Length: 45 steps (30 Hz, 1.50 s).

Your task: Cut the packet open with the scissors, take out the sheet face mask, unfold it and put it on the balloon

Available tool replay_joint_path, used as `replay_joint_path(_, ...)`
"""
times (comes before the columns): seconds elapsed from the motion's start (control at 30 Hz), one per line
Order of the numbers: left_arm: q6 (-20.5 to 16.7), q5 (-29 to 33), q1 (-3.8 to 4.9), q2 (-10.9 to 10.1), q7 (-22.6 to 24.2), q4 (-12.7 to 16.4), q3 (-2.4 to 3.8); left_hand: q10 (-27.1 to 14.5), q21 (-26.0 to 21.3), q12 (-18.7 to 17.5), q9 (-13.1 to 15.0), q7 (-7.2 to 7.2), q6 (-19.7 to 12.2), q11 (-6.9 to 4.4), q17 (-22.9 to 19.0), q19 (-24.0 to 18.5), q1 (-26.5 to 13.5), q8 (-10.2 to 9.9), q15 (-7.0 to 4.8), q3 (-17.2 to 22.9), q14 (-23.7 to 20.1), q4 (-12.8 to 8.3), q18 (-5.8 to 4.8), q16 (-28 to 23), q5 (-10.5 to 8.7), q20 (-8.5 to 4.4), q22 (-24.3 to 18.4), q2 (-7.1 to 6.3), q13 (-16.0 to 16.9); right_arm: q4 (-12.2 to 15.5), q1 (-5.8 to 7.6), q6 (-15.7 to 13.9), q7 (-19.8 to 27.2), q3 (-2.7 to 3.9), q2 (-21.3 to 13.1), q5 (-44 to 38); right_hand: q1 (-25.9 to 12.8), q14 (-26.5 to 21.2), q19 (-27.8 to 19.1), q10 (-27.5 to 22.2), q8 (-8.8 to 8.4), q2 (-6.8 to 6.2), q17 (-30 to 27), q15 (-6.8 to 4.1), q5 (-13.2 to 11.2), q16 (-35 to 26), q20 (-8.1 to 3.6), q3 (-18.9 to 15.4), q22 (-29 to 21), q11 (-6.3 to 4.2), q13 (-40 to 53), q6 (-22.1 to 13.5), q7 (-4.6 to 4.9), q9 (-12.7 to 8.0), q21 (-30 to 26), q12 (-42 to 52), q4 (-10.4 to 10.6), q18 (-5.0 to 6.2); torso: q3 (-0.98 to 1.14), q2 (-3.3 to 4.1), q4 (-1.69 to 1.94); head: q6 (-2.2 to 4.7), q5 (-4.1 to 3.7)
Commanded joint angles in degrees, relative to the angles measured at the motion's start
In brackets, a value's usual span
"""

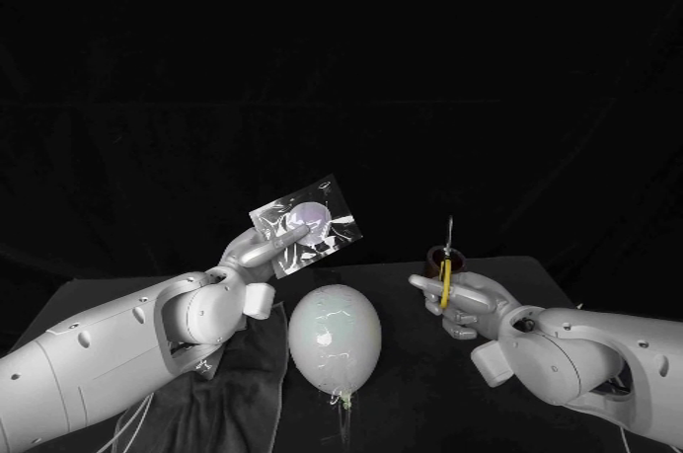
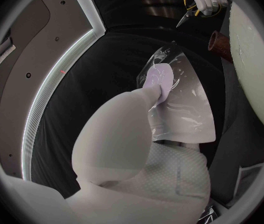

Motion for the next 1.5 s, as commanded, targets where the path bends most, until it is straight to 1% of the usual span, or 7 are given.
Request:
replay_joint_path(0.03,-0.2,-1.7,0.15,0.1,-1.5,1.1,-0.02,1.0,0.3,-0.2,5.8,0.12,0.4,-0.58,0.1,0.5,-0.6,0.2,-0.12,0.4,0.5,0.1,0.80,0.0,0.19,0.02,0.0,-0.11,0.0,0.9,-0.15,6.1,-4.4,-0.09,-0.7,-5.0,-1.9,5.8,2.7,11.2,0.22,1.36,14.9,-0.07,-0.2,0.2,-0.40,-0.8,12.6,-5.45,16.1,1.0,-1.25,1.0,1.6,60.7,3.1,-0.70,0.26,0.05,-0.24,-0.57,-1.03)
replay_joint_path(0.2,-0.3,-3.1,0.16,0.3,-3.2,1.9,-0.10,1.0,0.3,-0.3,5.9,0.12,0.4,-0.60,0.1,0.5,-0.7,0.3,-0.15,0.6,0.5,-0.1,0.81,0.0,0.19,-0.02,0.0,-0.21,0.0,2.0,-0.25,9.0,-6.6,-0.26,-1.3,-7.8,-4.4,5.8,3.4,11.2,-0.12,4.52,14.9,-0.23,-0.1,0.2,-0.54,-1.6,13.1,-5.67,16.1,1.4,-1.49,1.5,2.7,60.7,7.8,-0.97,0.30,-0.04,-0.25,-1.05,-1.89)
replay_joint_path(0.3,-0.5,-4.0,0.16,0.6,-4.0,2.1,-0.13,1.0,0.3,-0.3,5.9,0.12,0.4,-0.60,0.1,0.5,-0.7,0.3,-0.15,0.6,0.5,-0.1,0.81,0.0,0.19,-0.02,0.0,-0.21,0.0,2.8,-0.29,8.6,-7.5,-0.38,-1.6,-9.1,-4.3,5.8,3.4,11.2,-7.17,4.56,14.9,-0.31,-0.1,0.2,-0.62,-2.3,13.1,-5.75,16.1,-2.5,-1.55,-1.2,2.6,60.7,8.8,-0.95,0.29,-0.05,-0.20,-1.25,-2.50)
replay_joint_path(0.63,-0.9,-4.8,0.17,0.8,-5.8,2.3,-0.18,1.0,0.3,-0.3,5.9,0.12,0.4,-0.59,0.2,0.5,-0.8,0.3,-0.16,0.8,0.5,-0.3,0.80,0.0,0.20,-0.03,0.0,-0.30,0.0,4.1,-0.32,4.2,-9.8,-0.62,-1.7,-11.1,-1.8,5.8,3.1,11.2,-8.04,8.90,14.9,-0.43,-0.1,0.2,-0.75,-0.7,13.0,-5.87,16.1,-1.4,-1.66,-1.1,2.2,60.7,9.3,-0.85,0.21,-0.05,-0.04,-1.51,-3.10)
replay_joint_path(0.93,-0.7,-6.0,0.19,0.6,-7.7,2.5,-0.26,1.0,0.3,-0.3,5.9,0.13,0.4,-0.59,0.2,0.5,-0.9,0.3,-0.16,0.9,0.5,-0.3,0.80,0.0,0.20,-0.04,0.0,-0.34,0.0,5.6,-0.32,4.9,-8.2,-0.66,-2.1,-10.4,0.4,5.8,2.6,11.2,-18.69,11.68,14.9,1.56,-0.1,0.2,0.65,-0.5,12.7,-3.39,16.1,-7.7,1.40,-5.4,1.4,60.7,8.8,-0.68,0.14,0.01,-0.02,-1.59,-3.15)
replay_joint_path(1.2,-0.9,-7.3,0.50,0.8,-9.4,2.3,-0.27,0.9,0.3,-0.3,6.0,0.14,0.4,-0.58,0.2,0.5,-1.0,0.3,-0.15,1.0,0.4,-0.4,0.80,-0.1,0.20,-0.04,0.0,-0.35,0.0,7.0,-0.32,5.7,-7.6,-0.67,-3.2,-12.1,1.4,5.8,3.5,11.2,-27.84,1.76,14.9,3.02,-0.1,0.2,1.85,-3.6,13.4,-1.31,16.1,-11.6,3.87,-11.4,2.9,60.7,5.7,-1.07,0.19,-0.05,-0.14,-1.49,-2.78)
replay_joint_path(1.5,-1.9,-7.9,2.58,3.2,-11.5,-0.1,-0.35,1.0,0.4,-0.3,6.1,0.15,0.4,-0.58,0.3,0.6,-1.2,0.3,-0.16,1.2,0.5,-0.6,0.79,-0.1,0.19,-0.06,0.0,-0.42,0.0,9.3,-0.61,3.3,-5.4,-1.48,-4.3,-18.5,3.9,5.8,4.3,11.2,-36.20,-3.20,14.9,5.78,-0.2,0.2,4.24,-5.3,14.0,1.65,16.1,-12.8,7.04,-19.0,4.1,60.7,3.8,-1.39,0.23,-0.15,-0.14,-1.64,-3.02)
